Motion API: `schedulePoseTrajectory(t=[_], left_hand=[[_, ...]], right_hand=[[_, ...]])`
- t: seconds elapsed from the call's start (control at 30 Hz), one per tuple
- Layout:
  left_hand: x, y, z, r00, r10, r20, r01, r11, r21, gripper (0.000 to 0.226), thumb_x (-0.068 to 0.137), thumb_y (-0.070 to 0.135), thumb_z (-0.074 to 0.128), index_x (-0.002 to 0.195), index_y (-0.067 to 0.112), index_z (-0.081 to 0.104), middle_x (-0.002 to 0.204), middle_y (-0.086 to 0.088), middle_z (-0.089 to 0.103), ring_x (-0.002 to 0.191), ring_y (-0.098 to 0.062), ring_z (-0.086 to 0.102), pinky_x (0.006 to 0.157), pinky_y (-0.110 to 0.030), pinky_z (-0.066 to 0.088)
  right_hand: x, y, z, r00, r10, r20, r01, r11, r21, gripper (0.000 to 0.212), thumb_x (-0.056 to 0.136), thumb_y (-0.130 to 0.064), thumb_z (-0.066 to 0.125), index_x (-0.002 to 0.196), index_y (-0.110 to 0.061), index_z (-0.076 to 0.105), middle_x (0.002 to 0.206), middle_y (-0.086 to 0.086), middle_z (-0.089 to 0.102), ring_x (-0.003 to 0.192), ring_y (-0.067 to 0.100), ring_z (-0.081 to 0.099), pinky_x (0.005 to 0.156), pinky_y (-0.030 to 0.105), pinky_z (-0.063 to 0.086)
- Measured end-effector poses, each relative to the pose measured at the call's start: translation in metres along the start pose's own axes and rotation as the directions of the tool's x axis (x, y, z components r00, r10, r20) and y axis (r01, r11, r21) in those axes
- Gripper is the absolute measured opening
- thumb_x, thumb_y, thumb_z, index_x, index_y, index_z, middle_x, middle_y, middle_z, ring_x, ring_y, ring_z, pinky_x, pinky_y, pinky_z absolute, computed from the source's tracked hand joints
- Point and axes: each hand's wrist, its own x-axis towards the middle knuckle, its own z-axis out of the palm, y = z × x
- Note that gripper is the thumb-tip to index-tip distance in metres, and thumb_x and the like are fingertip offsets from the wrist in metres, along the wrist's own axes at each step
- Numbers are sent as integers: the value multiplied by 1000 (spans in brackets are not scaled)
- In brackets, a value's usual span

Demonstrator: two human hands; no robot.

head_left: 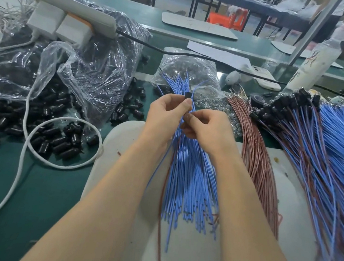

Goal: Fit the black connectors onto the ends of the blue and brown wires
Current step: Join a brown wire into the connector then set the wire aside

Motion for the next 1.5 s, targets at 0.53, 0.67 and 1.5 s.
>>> schedulePoseTrajectory(t=[0.53, 0.67, 1.5], left_hand=[[-1, 2, 0, 1000, 24, -11, -23, 1000, 19, 20, 94, 6, 52, 80, 20, 54, 76, 5, 56, 66, -1, 52, 63, -10, 41], [-1, 2, 1, 999, 37, -18, -36, 999, 39, 12, 95, 6, 52, 88, 15, 55, 78, 5, 56, 68, -2, 52, 65, -11, 41], [-12, 6, 8, 938, 292, 190, -329, 920, 213, 22, 74, 17, 53, 69, 38, 56, 62, 31, 60, 63, 16, 55, 65, -3, 41]], right_hand=[[-6, -4, 1, 990, 53, 129, -65, 994, 89, 12, 94, -1, 53, 92, 4, 64, 72, 13, 64, 55, 10, 60, 56, 16, 53], [-7, -4, 1, 983, 64, 169, -76, 995, 66, 11, 94, -1, 53, 92, 5, 62, 68, 10, 63, 48, 4, 59, 53, 14, 52], [-1, 7, -4, 940, -267, -211, 176, 913, -369, 16, 86, -6, 55, 85, -3, 70, 78, 13, 69, 78, 30, 61, 74, 42, 48]])
